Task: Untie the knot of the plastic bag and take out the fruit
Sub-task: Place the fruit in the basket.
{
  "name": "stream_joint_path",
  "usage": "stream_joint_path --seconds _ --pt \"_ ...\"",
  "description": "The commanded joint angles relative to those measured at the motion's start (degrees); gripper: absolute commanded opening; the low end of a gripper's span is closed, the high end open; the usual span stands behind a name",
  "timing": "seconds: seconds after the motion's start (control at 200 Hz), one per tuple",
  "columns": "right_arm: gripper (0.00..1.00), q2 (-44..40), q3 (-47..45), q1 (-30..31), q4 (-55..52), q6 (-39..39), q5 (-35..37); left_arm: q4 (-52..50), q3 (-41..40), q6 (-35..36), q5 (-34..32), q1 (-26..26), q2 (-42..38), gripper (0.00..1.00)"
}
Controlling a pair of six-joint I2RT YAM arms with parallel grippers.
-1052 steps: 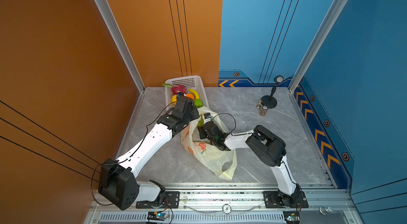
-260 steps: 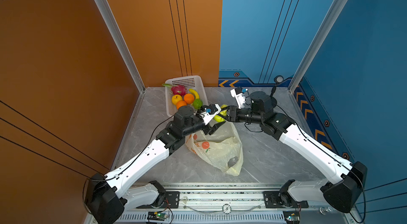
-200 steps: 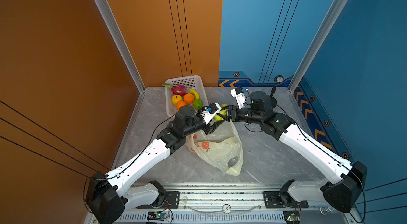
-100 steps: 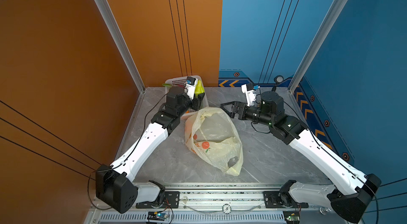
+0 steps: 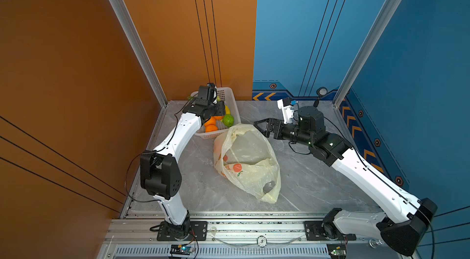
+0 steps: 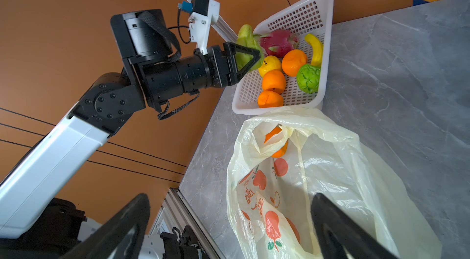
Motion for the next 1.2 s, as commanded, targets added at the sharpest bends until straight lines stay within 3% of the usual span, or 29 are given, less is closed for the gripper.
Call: stream_joint_path --seconds 0.0,0.33,0.626,0.861,0.991,1.036,1.197 --pt "1.00 0.8 0.3 -0.2 -1.7 0.6 1.4 -8.1 4.9 -3.5 0.3 0.8 3.9 0.38" --pt "1.00 0.9 1.7 0.3 -3.4 0.6 1.9 -15.2 13.7 -4.8 2.8 2.2 16.0 0.38" --pt "1.00 0.5 1.4 0.4 -3.8 0.8 2.5 -17.6 16.6 -7.5 5.3 3.6 22.7 0.47" --pt "1.00 0.5 1.4 0.4 -3.6 0.5 2.8 -17.6 16.0 -6.9 4.9 3.6 20.5 0.83" --pt "1.00 0.4 1.0 0.4 -3.5 0.4 2.8 -17.6 15.2 -6.7 4.9 4.0 17.4 0.85" --pt "1.00 0.2 0.9 0.3 -3.5 0.3 3.0 -17.7 14.7 -6.6 4.8 4.0 15.8 0.90" --pt "1.00 0.0 0.3 0.3 -3.0 -0.2 3.4 -17.6 11.7 -6.9 5.2 3.8 7.5 0.90"
